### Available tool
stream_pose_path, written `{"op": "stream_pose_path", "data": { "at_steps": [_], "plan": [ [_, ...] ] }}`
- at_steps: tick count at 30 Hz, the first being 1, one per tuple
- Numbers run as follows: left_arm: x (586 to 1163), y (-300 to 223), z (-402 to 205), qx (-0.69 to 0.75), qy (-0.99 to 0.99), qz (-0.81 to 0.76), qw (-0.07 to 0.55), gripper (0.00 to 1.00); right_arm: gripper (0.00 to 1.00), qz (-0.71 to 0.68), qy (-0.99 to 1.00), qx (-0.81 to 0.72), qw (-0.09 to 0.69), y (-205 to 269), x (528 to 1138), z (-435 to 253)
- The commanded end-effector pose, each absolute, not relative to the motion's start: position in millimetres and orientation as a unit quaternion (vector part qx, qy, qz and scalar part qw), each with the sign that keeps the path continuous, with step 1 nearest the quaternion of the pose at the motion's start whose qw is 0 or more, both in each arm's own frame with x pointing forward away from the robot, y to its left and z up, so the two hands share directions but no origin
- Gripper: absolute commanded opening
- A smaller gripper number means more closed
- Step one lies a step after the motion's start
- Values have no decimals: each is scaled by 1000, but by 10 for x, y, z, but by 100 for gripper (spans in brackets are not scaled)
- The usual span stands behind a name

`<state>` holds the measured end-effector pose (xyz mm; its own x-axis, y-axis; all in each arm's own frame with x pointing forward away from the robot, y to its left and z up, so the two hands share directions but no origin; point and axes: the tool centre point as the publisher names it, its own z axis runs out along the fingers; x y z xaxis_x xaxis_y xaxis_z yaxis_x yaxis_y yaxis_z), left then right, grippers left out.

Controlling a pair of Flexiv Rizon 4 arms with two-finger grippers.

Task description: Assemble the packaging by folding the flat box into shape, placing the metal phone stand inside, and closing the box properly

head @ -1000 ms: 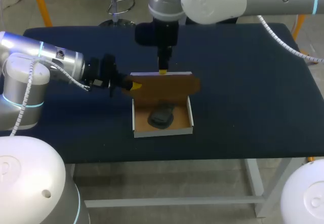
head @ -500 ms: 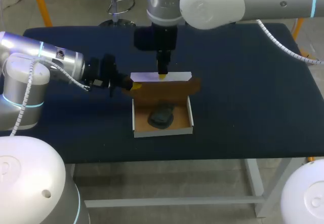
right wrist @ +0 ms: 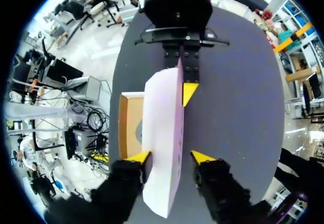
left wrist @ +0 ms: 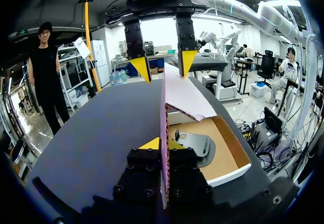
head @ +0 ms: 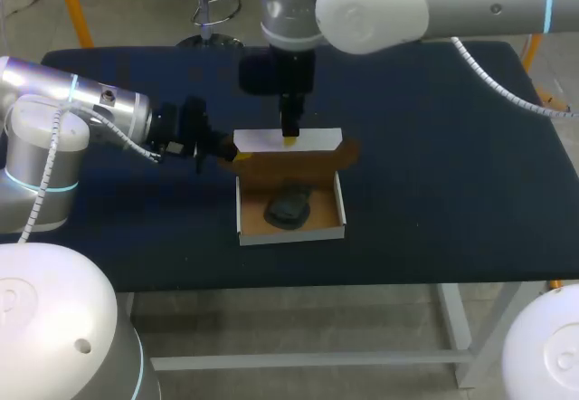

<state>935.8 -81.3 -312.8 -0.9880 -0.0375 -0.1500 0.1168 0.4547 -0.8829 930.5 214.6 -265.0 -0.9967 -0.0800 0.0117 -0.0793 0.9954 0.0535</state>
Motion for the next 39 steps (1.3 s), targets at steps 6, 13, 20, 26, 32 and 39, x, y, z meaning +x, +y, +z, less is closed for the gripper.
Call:
{"op": "stream_pose_path", "data": {
  "at_steps": [6, 13, 20, 26, 32, 39],
  "plan": [
    [9353, -823, -3146, 24, 850, -522, 74, 0, 41, -13, -999, 45, 29, 2204, 9392, -2725],
    [9353, -823, -3146, 24, 850, -522, 74, 0, 0, -7, -998, 49, 37, 2211, 9377, -2750],
    [9353, -823, -3146, 24, 850, -522, 74, 0, 0, -5, -999, 48, 25, 2190, 9344, -2736],
    [9353, -823, -3146, 24, 850, -522, 74, 0, 32, -11, -999, 40, 24, 2166, 9337, -2708],
    [9353, -823, -3146, 24, 850, -522, 74, 0, 100, -28, -999, 33, 18, 2150, 9337, -2584],
    [9353, -823, -3146, 24, 850, -522, 74, 0, 100, -35, -999, -33, 9, 2109, 9405, -2350]
  ]
}}
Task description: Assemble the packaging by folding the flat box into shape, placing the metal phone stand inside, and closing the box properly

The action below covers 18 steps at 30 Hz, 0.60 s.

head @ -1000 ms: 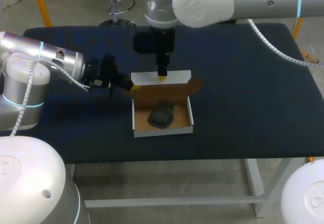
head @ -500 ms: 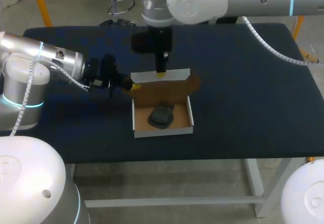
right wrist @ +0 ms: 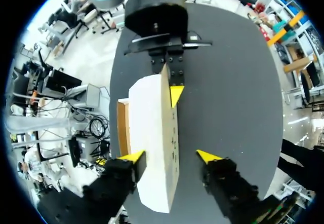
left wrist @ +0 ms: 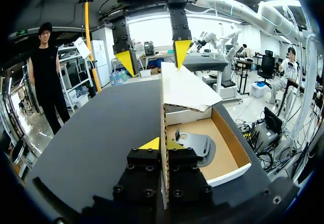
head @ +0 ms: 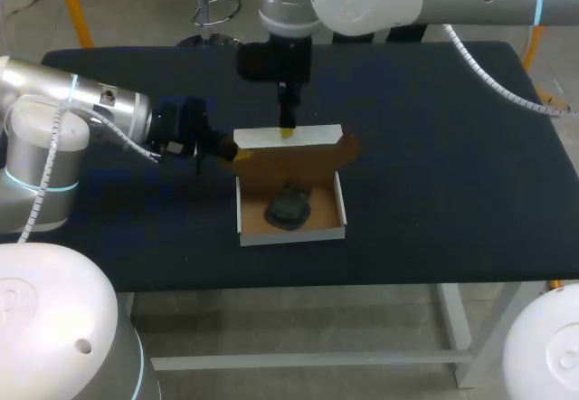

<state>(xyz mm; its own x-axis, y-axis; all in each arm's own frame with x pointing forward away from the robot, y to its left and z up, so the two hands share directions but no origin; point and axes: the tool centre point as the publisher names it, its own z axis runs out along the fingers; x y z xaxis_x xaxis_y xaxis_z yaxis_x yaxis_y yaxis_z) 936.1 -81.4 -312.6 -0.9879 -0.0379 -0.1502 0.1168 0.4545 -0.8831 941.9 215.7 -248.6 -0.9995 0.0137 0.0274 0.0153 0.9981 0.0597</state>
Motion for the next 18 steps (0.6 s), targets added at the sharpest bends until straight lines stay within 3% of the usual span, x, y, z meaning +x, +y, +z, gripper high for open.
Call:
{"op": "stream_pose_path", "data": {
  "at_steps": [1, 18],
  "plan": [
    [9353, -823, -3146, 24, 850, -522, 74, 0, 100, -34, -998, -48, 5, 2099, 9416, -2311],
    [9353, -823, -3146, 24, 850, -522, 74, 0, 100, -40, -980, -192, -31, 1912, 9563, -1987]
  ]
}}
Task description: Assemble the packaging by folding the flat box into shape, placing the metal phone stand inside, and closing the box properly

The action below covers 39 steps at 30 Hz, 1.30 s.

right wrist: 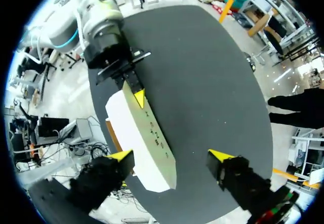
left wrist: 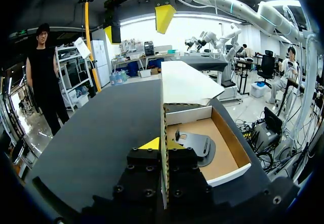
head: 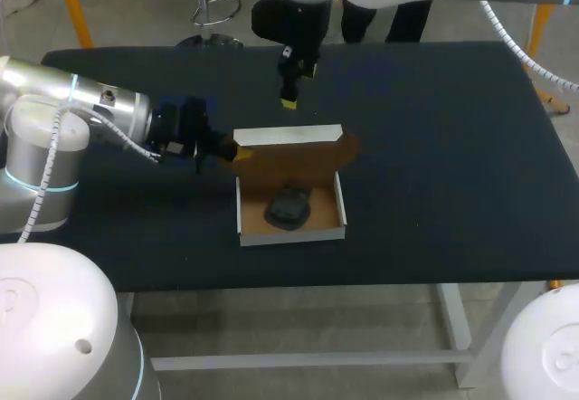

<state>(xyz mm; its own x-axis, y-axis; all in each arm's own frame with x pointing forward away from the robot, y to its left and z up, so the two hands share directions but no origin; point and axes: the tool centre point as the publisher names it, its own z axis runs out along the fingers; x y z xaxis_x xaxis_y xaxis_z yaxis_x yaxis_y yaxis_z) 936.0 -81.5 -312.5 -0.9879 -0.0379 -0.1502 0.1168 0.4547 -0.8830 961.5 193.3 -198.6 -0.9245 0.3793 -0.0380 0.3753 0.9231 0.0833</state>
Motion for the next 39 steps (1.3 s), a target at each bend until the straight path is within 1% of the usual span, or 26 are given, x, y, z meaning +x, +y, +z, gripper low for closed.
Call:
{"op": "stream_pose_path", "data": {
  "at_steps": [1, 14, 19, 28, 39],
  "plan": [
    [9353, -823, -3146, 24, 850, -522, 74, 0, 100, 40, 980, 192, 31, 1912, 9563, -1987],
    [9359, -826, -3147, 28, 849, -521, 78, 0, 100, 40, 980, 192, 31, 1912, 9563, -1987],
    [9349, -828, -3117, 40, 852, -512, 105, 0, 100, 36, 979, 200, 23, 1911, 9569, -1987],
    [9323, -832, -3111, 63, 853, -501, 132, 0, 100, 30, 970, 242, 4, 1884, 9561, -2003],
    [9278, -841, -3161, 89, 848, -492, 176, 0, 100, 31, 955, 292, -35, 1794, 9506, -2063]
  ]
}}
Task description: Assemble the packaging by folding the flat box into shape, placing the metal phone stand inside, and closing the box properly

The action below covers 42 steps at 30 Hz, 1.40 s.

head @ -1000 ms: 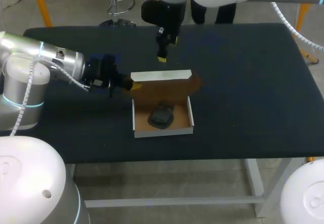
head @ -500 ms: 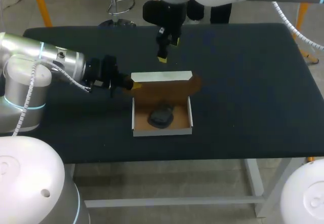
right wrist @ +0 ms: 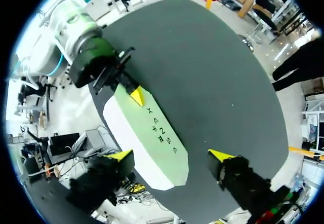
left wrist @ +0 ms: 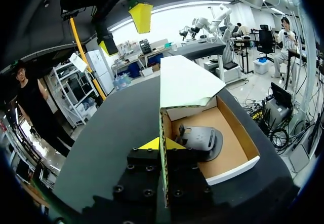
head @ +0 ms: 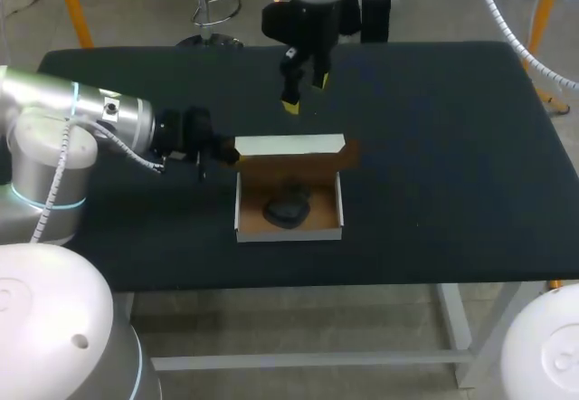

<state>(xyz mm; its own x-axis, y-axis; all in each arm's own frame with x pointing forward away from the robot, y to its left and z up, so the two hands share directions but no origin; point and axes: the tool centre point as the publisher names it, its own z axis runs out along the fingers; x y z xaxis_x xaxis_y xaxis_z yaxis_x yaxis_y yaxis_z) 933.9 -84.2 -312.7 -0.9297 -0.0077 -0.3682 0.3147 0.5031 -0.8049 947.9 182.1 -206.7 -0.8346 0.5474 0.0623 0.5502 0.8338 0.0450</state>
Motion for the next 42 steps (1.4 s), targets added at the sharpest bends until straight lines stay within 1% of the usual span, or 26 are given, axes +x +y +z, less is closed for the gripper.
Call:
{"op": "stream_pose_path", "data": {
  "at_steps": [1, 15, 27, 31, 42],
  "plan": [
    [9274, -838, -3166, 93, 847, -491, 182, 0, 100, -33, -954, -296, 39, 1785, 9499, -2069],
    [9191, -791, -3216, 123, 836, -490, 216, 0, 100, -44, -917, -386, 94, 1642, 9381, -2166],
    [9126, -774, -3269, 138, 831, -482, 240, 0, 100, -24, -862, -494, 112, 1478, 9201, -2240],
    [9109, -766, -3285, 140, 830, -482, 243, 0, 100, -49, -850, -510, 122, 1435, 9077, -2245],
    [9086, -771, -3300, 156, 824, -487, 246, 0, 100, -49, -850, -510, 122, 1435, 9077, -2245]
  ]
}}
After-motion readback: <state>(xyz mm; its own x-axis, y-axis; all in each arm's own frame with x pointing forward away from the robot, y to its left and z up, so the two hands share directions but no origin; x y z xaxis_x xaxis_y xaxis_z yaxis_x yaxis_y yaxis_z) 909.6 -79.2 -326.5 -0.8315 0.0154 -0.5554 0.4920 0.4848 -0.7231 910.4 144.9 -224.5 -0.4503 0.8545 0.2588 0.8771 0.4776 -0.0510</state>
